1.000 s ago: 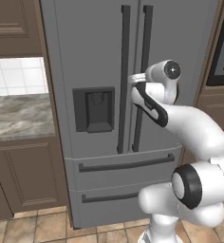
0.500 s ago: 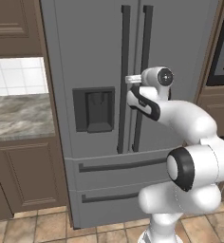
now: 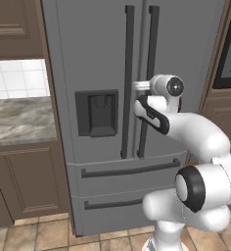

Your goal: Retrieve the sausage and cheese from the fridge and place them on the cutting board on the counter.

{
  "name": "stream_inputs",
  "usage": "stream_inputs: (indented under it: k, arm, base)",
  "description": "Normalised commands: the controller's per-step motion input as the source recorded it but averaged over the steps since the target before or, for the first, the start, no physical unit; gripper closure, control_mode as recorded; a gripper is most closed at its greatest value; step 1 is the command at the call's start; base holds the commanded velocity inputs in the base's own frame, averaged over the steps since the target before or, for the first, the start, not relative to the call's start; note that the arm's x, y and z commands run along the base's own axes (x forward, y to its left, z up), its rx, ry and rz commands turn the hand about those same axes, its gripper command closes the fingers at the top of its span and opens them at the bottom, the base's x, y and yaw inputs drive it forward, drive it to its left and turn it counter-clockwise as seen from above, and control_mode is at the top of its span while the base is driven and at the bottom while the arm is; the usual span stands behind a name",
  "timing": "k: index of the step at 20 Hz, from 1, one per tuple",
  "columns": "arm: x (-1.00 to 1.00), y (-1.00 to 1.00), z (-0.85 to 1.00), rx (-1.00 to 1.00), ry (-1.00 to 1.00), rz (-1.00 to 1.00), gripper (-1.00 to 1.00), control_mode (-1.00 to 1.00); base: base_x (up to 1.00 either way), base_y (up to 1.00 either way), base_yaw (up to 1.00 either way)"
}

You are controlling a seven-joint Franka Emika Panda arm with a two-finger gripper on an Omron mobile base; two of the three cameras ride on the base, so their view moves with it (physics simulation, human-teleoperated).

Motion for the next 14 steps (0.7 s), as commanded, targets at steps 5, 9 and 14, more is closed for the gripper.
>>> stream_inputs:
  k: [5,9,14]
  arm:
    - [-1.00,-0.36,-0.15,0.00,0.01,-0.20,1.00,-1.00]
    - [-1.00,-0.92,-0.11,0.02,0.07,-0.03,1.00,-1.00]
    - [-0.85,-1.00,-0.09,0.08,0.20,0.00,1.00,-1.00]
  base:
    - [0.00,0.00,0.00]
    - [0.00,0.00,0.00]
    - [0.00,0.00,0.00]
